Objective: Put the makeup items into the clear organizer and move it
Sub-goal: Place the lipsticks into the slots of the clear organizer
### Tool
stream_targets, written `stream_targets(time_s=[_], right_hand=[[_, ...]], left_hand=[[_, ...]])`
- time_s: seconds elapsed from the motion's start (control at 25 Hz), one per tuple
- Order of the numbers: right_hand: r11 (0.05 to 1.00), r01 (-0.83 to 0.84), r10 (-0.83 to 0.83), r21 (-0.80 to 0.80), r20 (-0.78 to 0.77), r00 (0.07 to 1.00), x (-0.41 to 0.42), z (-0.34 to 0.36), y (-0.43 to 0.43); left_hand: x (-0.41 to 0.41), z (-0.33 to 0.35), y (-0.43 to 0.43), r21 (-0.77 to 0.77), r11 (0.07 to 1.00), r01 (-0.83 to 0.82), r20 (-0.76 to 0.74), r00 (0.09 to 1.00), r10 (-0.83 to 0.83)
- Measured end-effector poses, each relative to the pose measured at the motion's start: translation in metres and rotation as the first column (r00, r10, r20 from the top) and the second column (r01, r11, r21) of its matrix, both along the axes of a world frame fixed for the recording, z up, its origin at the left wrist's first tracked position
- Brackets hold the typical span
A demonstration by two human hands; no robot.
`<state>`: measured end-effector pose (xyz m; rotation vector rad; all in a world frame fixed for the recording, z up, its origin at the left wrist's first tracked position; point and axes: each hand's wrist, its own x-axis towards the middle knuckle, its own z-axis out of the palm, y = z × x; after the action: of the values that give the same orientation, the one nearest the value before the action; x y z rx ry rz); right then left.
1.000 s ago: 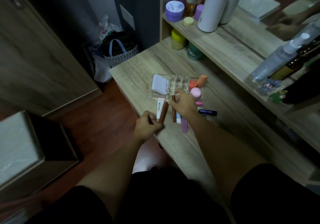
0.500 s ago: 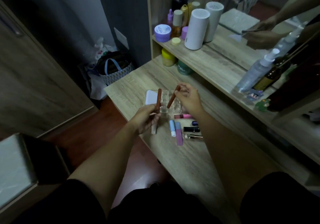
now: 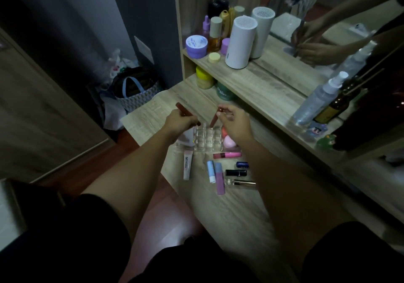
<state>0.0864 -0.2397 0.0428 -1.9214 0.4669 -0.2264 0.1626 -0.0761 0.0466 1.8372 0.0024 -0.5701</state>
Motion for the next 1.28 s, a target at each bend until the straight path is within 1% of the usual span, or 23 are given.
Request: stream_targets(time_s=[0.08,0.16,0.28,0.36,0.44,0.52,0.72,1.0,1.16,1.28], right_hand=[[0.999,-0.027,0.027,-0.019,-0.003,1.0,0.002,-0.001,0.0],[0.999,-0.033,0.033,-0.015,0.002,0.999,0.007,-0.002,-0.002],[0.999,-0.042,0.042,-0.025,-0.004,0.999,0.013,-0.007,-0.004],[0.994,-0.096,0.093,-0.052,-0.046,0.995,0.013,-0.011,-0.004],[0.983,-0.144,0.133,-0.111,-0.096,0.986,0.014,-0.015,-0.003],[0.971,-0.173,0.154,-0.163,-0.127,0.98,0.016,-0.018,-0.004],[0.958,-0.191,0.163,-0.214,-0.144,0.976,0.021,-0.023,-0.007],[0.95,-0.224,0.19,-0.218,-0.166,0.968,0.023,-0.024,-0.007],[0.942,-0.254,0.229,-0.217,-0.133,0.964,0.025,-0.021,-0.006],[0.939,-0.263,0.231,-0.222,-0.157,0.96,0.024,-0.023,-0.006]], left_hand=[[0.003,-0.003,-0.006,0.036,0.999,-0.015,0.007,1.0,0.014],[0.009,-0.008,-0.014,0.147,0.989,0.014,0.072,0.997,-0.025],[0.014,-0.011,-0.022,0.399,0.906,0.141,0.192,0.953,-0.233],[0.015,-0.012,-0.028,0.482,0.852,0.206,0.218,0.913,-0.344],[0.016,-0.015,-0.032,0.537,0.806,0.25,0.238,0.871,-0.429],[0.016,-0.017,-0.034,0.548,0.796,0.257,0.252,0.857,-0.45],[0.017,-0.017,-0.032,0.521,0.822,0.228,0.298,0.854,-0.426],[0.02,-0.015,-0.025,0.557,0.791,0.251,0.317,0.816,-0.482],[0.021,-0.014,-0.024,0.546,0.801,0.245,0.326,0.818,-0.473],[0.022,-0.014,-0.024,0.558,0.793,0.245,0.326,0.814,-0.481]])
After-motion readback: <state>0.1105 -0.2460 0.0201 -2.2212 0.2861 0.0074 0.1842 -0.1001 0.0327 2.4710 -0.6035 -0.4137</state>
